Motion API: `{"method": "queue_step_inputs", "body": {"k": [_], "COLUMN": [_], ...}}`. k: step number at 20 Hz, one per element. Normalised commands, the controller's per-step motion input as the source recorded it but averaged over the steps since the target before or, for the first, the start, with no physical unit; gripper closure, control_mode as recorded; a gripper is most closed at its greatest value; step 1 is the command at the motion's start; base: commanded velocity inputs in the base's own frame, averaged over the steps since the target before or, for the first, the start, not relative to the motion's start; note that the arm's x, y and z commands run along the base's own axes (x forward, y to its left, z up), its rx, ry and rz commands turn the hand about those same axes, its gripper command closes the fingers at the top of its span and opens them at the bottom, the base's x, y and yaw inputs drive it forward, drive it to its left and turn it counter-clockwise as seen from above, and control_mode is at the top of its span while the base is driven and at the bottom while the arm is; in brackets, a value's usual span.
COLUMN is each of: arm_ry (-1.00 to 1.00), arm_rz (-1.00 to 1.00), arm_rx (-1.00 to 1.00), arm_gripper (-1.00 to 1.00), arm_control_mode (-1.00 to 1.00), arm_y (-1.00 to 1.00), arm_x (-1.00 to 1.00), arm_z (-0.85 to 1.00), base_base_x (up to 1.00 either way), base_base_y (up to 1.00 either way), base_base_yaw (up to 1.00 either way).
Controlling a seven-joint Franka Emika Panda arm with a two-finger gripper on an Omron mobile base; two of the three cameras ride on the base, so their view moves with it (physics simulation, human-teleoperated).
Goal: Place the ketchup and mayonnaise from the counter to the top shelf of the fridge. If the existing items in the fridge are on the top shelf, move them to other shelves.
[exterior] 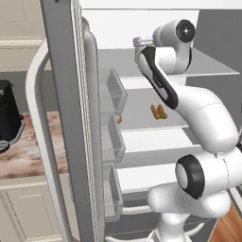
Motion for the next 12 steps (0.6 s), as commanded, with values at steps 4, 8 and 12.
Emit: {"method": "queue_step_inputs", "body": {"k": [4, 8, 12], "arm_ry": [-0.28, -0.13, 0.04], "arm_rz": [0.07, 0.04, 0.01], "arm_rx": [0.00, -0.03, -0.18], "arm_gripper": [-1.00, -1.00, -1.00], "arm_control_mode": [-1.00, -1.00, -1.00], "arm_y": [-0.12, -0.10, 0.00], "arm_x": [-1.00, -1.00, -1.00], "arm_z": [0.00, 0.00, 0.01], "base_base_x": [0.00, 0.00, 0.00], "base_base_y": [0.00, 0.00, 0.00], "base_base_yaw": [0.00, 0.00, 0.00]}}
